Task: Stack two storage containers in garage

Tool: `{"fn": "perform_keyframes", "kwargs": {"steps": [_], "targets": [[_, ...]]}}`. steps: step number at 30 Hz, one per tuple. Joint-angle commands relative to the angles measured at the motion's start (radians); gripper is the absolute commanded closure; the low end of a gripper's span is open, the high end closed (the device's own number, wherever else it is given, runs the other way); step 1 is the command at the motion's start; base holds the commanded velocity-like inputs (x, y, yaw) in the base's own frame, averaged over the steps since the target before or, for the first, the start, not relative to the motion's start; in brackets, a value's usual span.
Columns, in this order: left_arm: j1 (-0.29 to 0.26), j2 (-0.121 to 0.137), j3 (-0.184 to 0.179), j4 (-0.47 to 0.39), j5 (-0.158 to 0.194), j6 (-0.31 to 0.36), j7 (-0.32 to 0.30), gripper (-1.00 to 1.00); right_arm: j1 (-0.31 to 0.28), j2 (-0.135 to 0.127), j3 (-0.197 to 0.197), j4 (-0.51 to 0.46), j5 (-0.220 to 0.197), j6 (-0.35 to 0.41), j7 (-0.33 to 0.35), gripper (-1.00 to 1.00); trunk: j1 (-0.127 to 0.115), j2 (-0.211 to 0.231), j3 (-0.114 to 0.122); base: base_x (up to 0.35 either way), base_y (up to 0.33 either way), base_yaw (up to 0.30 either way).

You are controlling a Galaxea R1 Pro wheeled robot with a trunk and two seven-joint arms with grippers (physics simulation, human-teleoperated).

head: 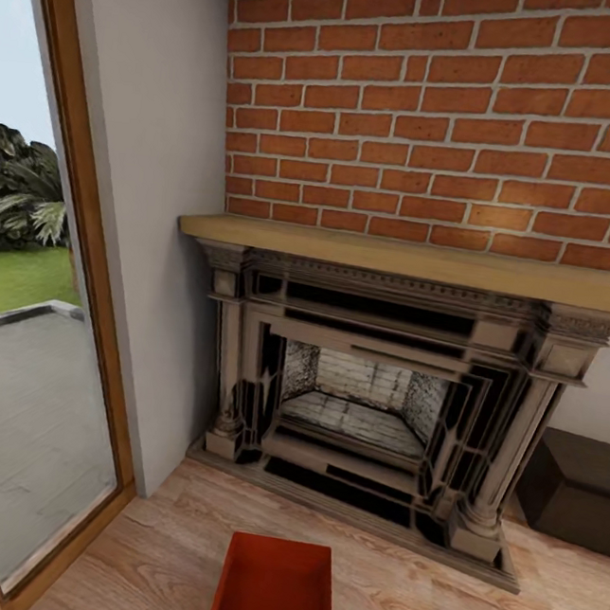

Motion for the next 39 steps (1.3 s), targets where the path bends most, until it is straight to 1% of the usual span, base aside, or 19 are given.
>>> {"fn": "perform_keyframes", "kwargs": {"steps": [1, 11, 24, 39], "targets": [[-0.001, 0.0, 0.003, 0.001, 0.003, -0.003, 0.002, -1.0, -0.001, 0.0, 0.009, 0.003, -0.01, -0.006, -0.001, -1.0, 0.0, -0.001, -0.001, 0.0, 0.0, -0.015], [-0.001, 0.0, 0.003, 0.001, 0.003, -0.003, 0.002, -1.0, -0.001, 0.0, 0.01, 0.003, -0.007, -0.006, -0.001, -1.0, 0.0, -0.001, -0.001, 0.0, 0.0, -0.02], [-0.001, -0.001, 0.003, 0.001, 0.003, -0.003, 0.002, -1.0, -0.001, 0.001, 0.009, 0.003, -0.009, -0.005, -0.001, -1.0, 0.0, -0.001, -0.001, 0.0, 0.0, -0.195], [-0.001, 0.0, 0.003, 0.001, 0.003, -0.003, 0.002, -1.0, -0.001, -0.001, 0.011, 0.003, -0.005, -0.005, 0.0, -1.0, 0.0, -0.001, -0.001, 0.0, 0.0, -0.012]]}}
